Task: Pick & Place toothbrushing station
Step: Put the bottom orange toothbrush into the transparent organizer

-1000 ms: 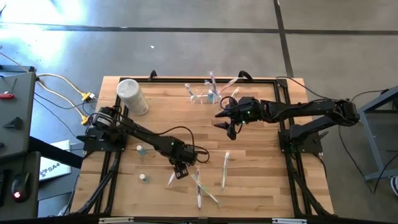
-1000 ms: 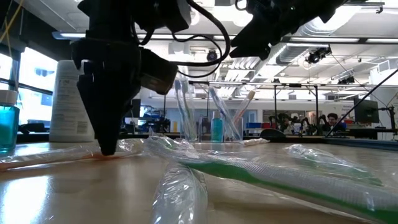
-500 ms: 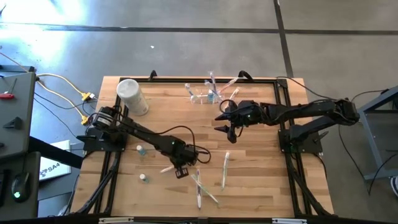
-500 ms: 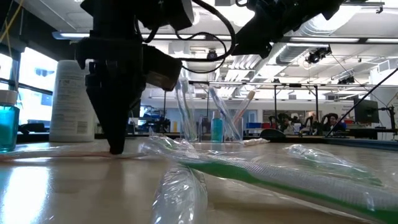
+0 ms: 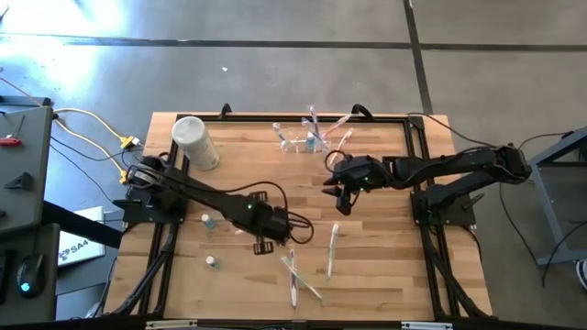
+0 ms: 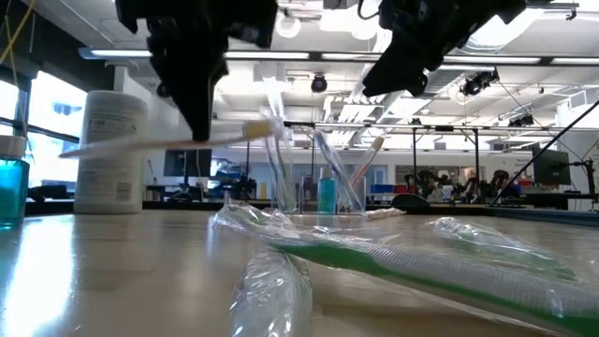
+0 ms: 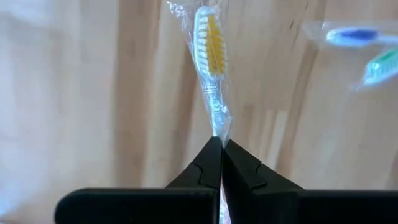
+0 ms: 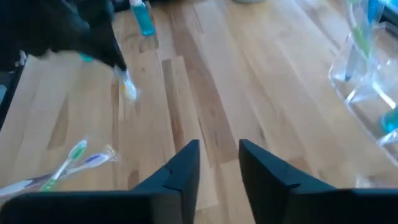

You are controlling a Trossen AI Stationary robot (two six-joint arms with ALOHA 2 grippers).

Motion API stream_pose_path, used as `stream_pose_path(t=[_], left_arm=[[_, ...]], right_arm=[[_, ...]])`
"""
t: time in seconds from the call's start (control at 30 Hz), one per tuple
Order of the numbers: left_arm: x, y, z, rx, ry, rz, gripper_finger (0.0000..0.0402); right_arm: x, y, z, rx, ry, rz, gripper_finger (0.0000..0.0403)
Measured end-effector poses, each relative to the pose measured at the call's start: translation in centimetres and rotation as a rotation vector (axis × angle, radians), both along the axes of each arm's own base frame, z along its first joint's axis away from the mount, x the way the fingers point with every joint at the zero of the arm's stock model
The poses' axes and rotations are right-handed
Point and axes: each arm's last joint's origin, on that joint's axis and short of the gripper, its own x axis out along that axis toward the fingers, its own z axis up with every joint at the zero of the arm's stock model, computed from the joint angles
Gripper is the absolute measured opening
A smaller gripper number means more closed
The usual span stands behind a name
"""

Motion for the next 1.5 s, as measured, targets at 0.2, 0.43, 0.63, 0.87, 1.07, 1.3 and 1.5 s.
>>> stream_pose_path(t=[0.2, 0.43, 0.63, 0.87, 1.07, 1.3, 1.5], left_arm=[[-2.0, 1.3, 4.5, 0.053, -0.053, -0.142, 0.0], [-4.3, 6.1, 10.9, 0.099, -0.351, -0.162, 0.0], [-5.3, 11.0, 11.6, 0.123, -0.566, -0.19, 0.0], [-5.5, 16.0, 4.7, 0.046, -0.894, -0.215, 0.0], [-6.7, 19.4, 2.3, 0.171, -1.058, -0.173, 0.0], [-6.7, 22.0, 1.1, 0.212, -1.156, -0.19, 0.0], [-6.0, 24.2, -0.2, 0.238, -1.202, -0.161, 0.0]], right_arm=[[-1.8, 1.1, 0.6, 0.016, 0.062, -0.061, 0.0039], [-4.2, 2.7, 1.5, -0.045, 0.075, -0.209, 0.0004], [-5.2, 4.4, 1.4, -0.096, 0.077, -0.277, 0.0003], [-5.5, 5.7, 0.7, -0.149, 0.036, -0.345, 0.0003], [-5.7, 6.8, 0.8, -0.111, -0.005, -0.353, 0.0004], [-6.0, 8.0, 1.2, -0.174, -0.094, -0.394, 0.0004], [-6.3, 8.6, 1.2, -0.141, -0.119, -0.4, 0.0004]])
